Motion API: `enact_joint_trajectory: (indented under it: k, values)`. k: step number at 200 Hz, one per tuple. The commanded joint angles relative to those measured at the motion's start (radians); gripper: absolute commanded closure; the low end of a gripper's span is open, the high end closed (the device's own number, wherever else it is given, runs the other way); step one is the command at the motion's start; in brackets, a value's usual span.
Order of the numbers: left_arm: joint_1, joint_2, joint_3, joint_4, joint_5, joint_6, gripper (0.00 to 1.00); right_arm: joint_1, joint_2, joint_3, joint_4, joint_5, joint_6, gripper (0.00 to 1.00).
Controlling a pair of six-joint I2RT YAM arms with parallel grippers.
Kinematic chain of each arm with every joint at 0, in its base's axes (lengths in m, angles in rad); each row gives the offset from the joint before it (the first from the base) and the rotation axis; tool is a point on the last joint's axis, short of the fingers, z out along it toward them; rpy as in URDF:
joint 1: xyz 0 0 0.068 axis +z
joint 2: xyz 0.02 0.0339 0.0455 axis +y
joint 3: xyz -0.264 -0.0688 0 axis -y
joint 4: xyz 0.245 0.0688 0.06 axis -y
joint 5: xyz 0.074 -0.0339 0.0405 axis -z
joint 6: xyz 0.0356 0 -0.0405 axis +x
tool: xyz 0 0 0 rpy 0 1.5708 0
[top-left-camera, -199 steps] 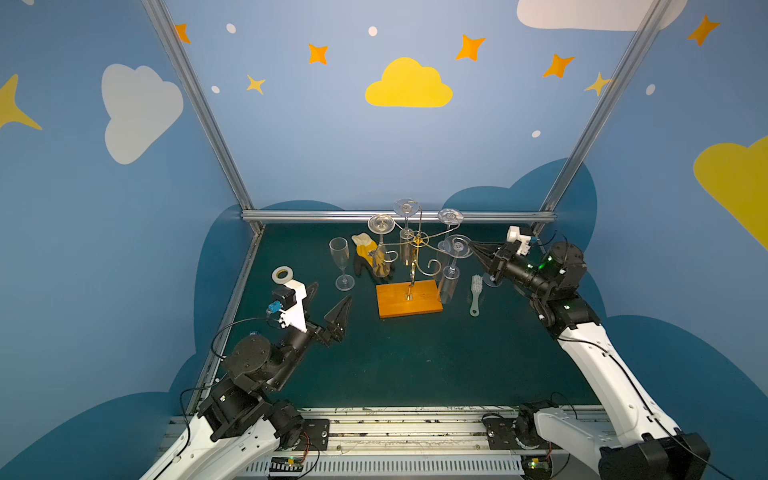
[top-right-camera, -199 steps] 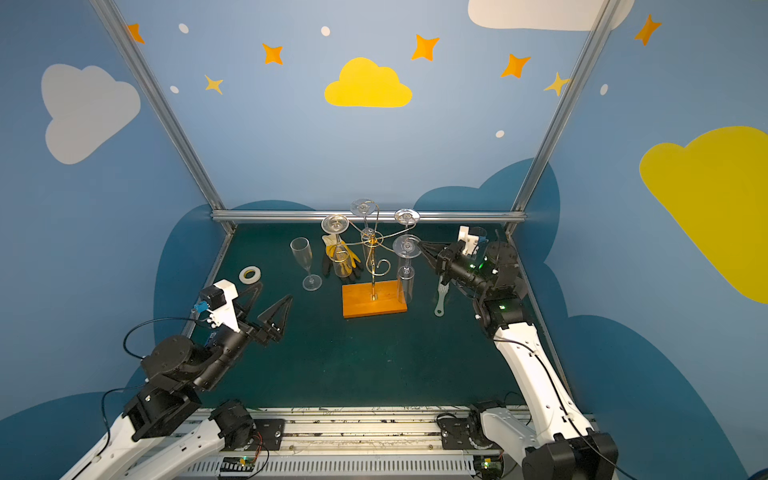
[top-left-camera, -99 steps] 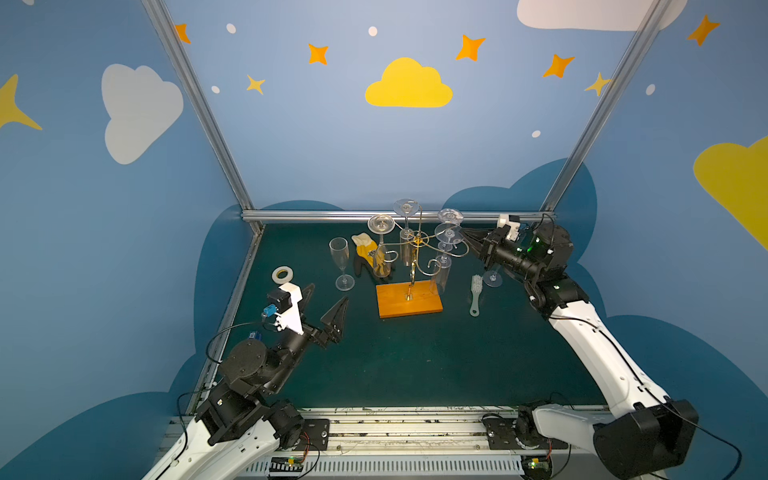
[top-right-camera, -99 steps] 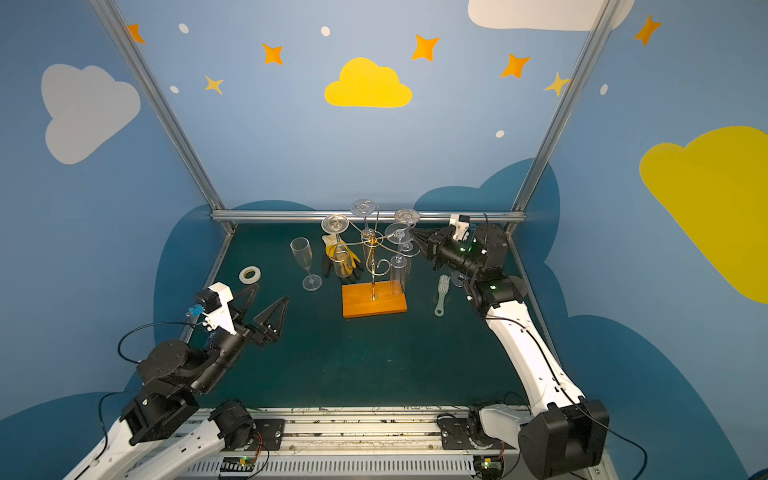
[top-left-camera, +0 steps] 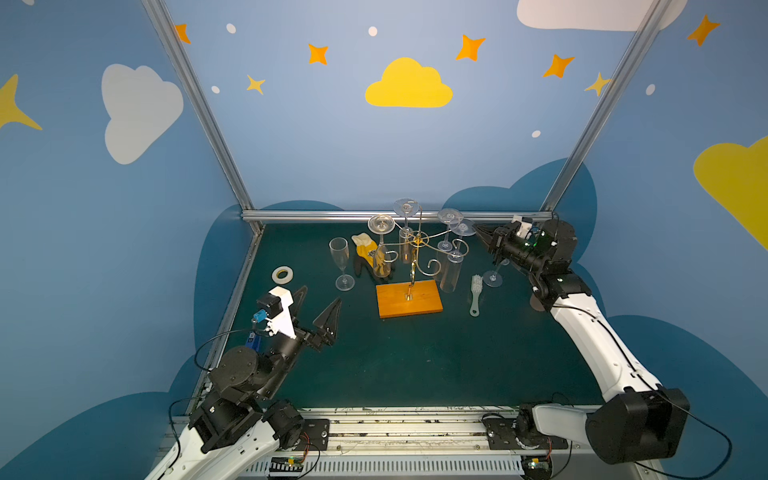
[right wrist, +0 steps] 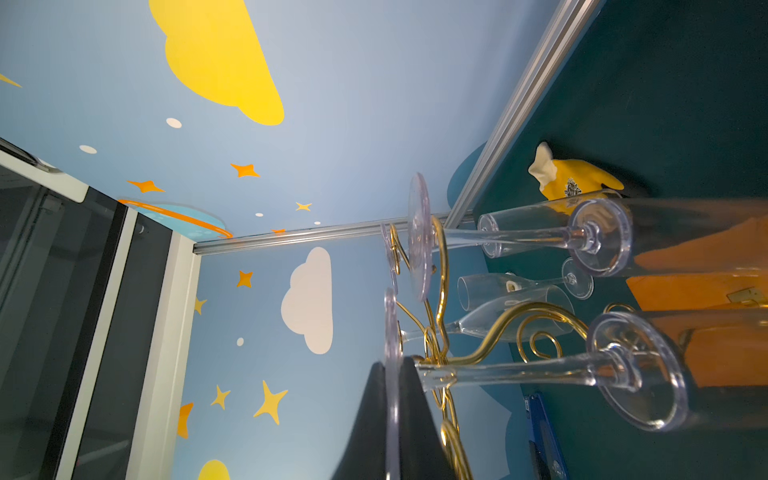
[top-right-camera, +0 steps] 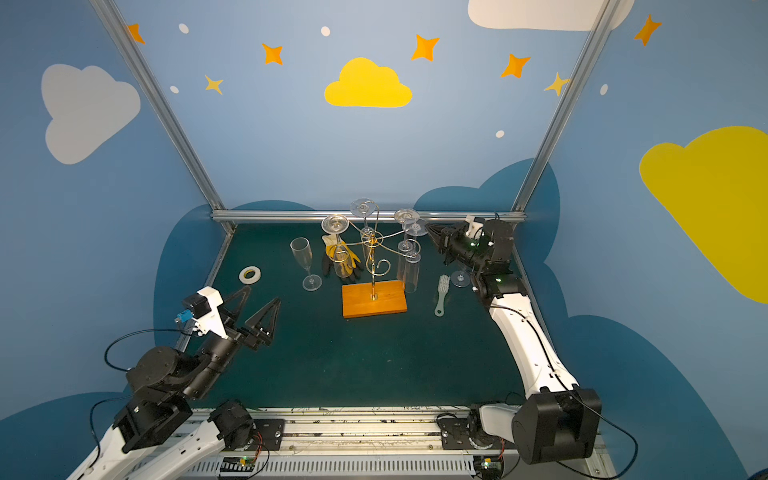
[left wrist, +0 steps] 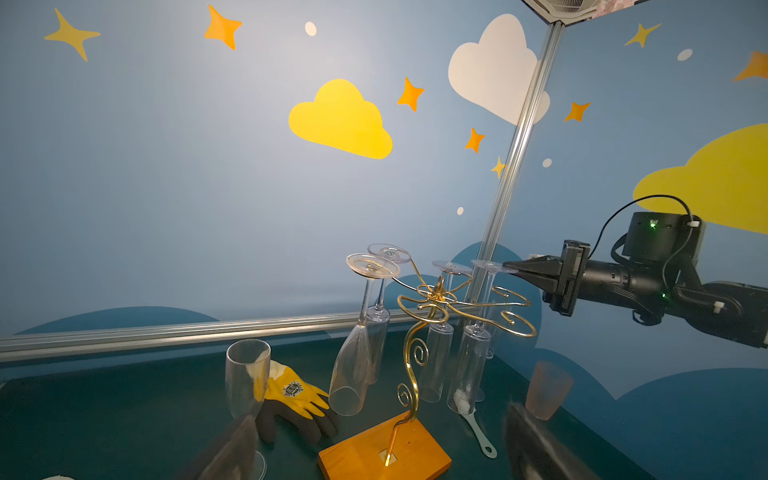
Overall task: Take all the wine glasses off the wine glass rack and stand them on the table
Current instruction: 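Pull the flute off the rack arm with the right gripper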
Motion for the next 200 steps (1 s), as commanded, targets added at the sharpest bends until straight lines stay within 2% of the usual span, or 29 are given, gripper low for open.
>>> enact_joint_trajectory:
  k: [1,125,200]
  values:
    - [0.004,-0.002,-0.002,0.001,-0.014,0.005,0.09,-0.016,-0.032,0.011,0.019,0.005,0.006,1.0]
    - [0.004,0.015,0.012,0.008,-0.002,0.003,0.09,-0.127,-0.188,-0.088,-0.032,-0.028,-0.009,1.0]
    - [0.004,0.054,0.039,0.03,0.043,-0.026,0.09,-0.159,-0.241,-0.074,-0.05,-0.046,-0.06,1.0]
